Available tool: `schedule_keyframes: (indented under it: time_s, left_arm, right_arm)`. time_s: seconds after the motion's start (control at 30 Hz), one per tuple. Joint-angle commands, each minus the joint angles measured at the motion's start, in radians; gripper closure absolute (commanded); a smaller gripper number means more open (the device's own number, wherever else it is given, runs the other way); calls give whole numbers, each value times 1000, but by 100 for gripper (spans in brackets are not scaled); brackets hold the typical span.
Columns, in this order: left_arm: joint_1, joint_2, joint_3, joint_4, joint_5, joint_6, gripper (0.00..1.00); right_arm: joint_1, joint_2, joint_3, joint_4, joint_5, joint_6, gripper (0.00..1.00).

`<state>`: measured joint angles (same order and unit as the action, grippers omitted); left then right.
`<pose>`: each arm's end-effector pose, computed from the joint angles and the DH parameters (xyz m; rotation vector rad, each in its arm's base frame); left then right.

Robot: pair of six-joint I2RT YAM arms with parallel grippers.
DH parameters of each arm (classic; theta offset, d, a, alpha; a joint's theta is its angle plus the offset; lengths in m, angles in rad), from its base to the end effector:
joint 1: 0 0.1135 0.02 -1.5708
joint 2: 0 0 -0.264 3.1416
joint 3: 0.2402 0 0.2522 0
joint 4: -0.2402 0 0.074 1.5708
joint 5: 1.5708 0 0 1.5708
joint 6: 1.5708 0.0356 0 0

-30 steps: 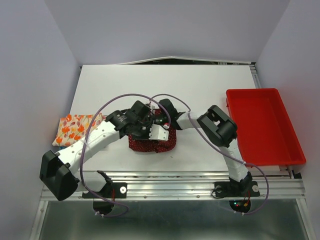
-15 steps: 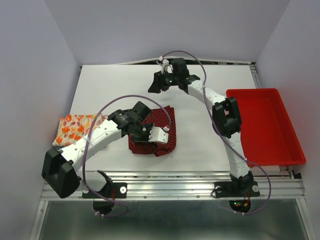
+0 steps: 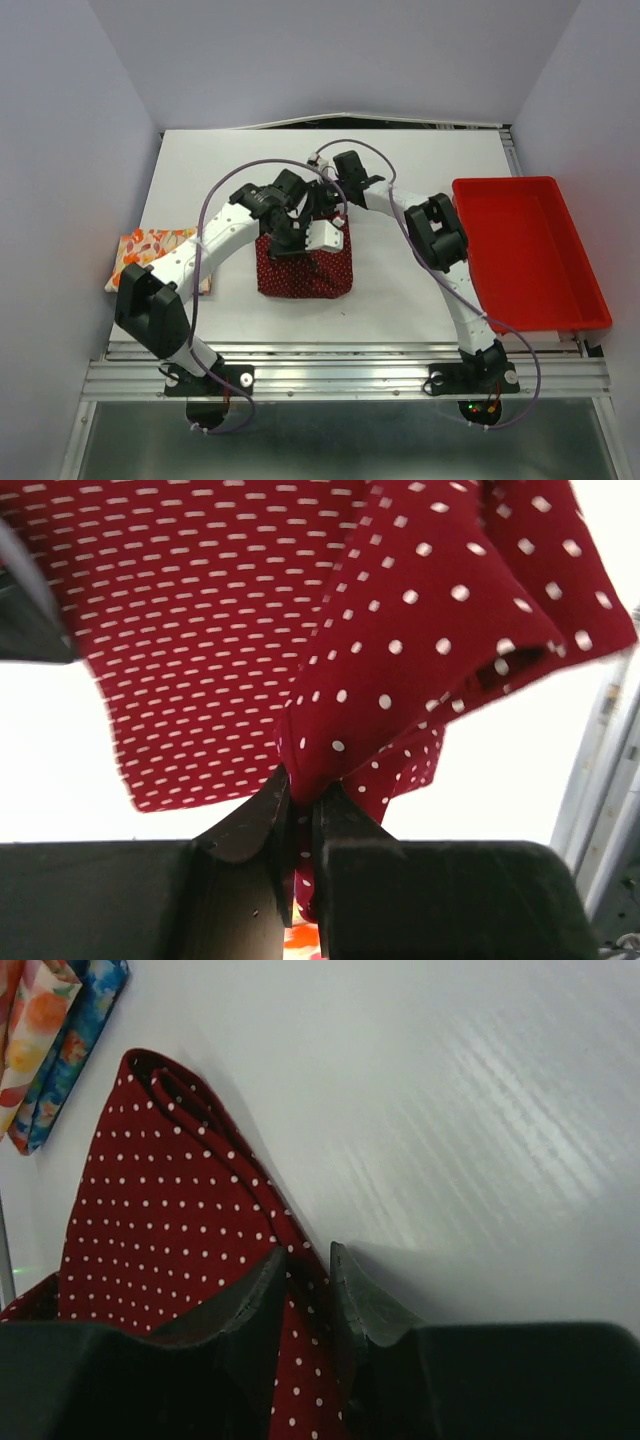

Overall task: Fold and stack the skirts
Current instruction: Fold the skirt

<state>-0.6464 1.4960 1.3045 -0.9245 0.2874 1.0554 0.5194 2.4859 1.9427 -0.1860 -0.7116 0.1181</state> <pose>0.2331 -0.1886 0.2919 2.0352 1.6675 -0.2490 0.4618 0.2908 0.1319 -0.8379 2.1898 1.1405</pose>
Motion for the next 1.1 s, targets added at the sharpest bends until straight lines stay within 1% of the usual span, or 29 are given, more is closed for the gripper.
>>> schedule_keyframes:
  time_s: [0.0, 0.07, 0.17, 0.23, 0.4, 0.53, 0.57, 0.6, 0.67, 0.7, 0.73, 0.8, 0.83, 0.9, 0.97, 1.0, 1.07]
  left_arm:
    - [59, 87, 157, -34, 1, 9, 100]
    - [86, 128, 193, -30, -7, 15, 100]
    - [135, 216, 254, -10, -27, 18, 99]
    - [149, 263, 288, 7, -28, 12, 97]
    - [157, 340, 294, 55, -59, 32, 93]
    - [162, 383, 306, 84, -68, 31, 86]
    - [165, 389, 308, 91, -73, 28, 81]
    - [166, 400, 311, 99, -76, 28, 78]
    - [172, 405, 329, 93, -73, 25, 72]
    - [174, 402, 338, 75, -68, 23, 57]
    - [174, 396, 358, 64, -60, 23, 53]
    - [174, 377, 374, 50, -57, 17, 40]
    - [174, 351, 380, 44, -60, 5, 38]
    - [179, 311, 407, 26, -62, -3, 37]
    - [191, 281, 423, 27, -57, -41, 37]
    - [206, 252, 423, 30, -45, -78, 37]
    - [226, 221, 404, 45, -22, -121, 37]
  right_arm:
    - [18, -16, -93, -21, -60, -23, 70]
    - [18, -21, -114, -26, -91, -26, 73]
    - [18, -33, -146, -24, -107, -37, 74]
    - [18, -39, -156, -27, -120, -44, 74]
    - [18, -45, -154, -33, -140, -44, 74]
    - [18, -38, -134, -44, -143, -44, 74]
    - [18, -33, -127, -47, -141, -44, 73]
    - [18, -32, -120, -52, -140, -44, 73]
    - [18, -33, -113, -53, -127, -44, 68]
    - [18, -36, -107, -56, -118, -43, 66]
    - [18, -39, -100, -59, -91, -38, 60]
    - [18, -50, -78, -59, -65, -35, 56]
    - [18, -61, -65, -66, -49, -22, 49]
    - [-13, -76, -38, -67, -3, -5, 45]
    - [-53, -100, 19, -69, 38, 28, 40]
    - [-70, -108, 65, -75, 52, 47, 36]
    - [-126, -134, 110, -82, 67, 67, 35]
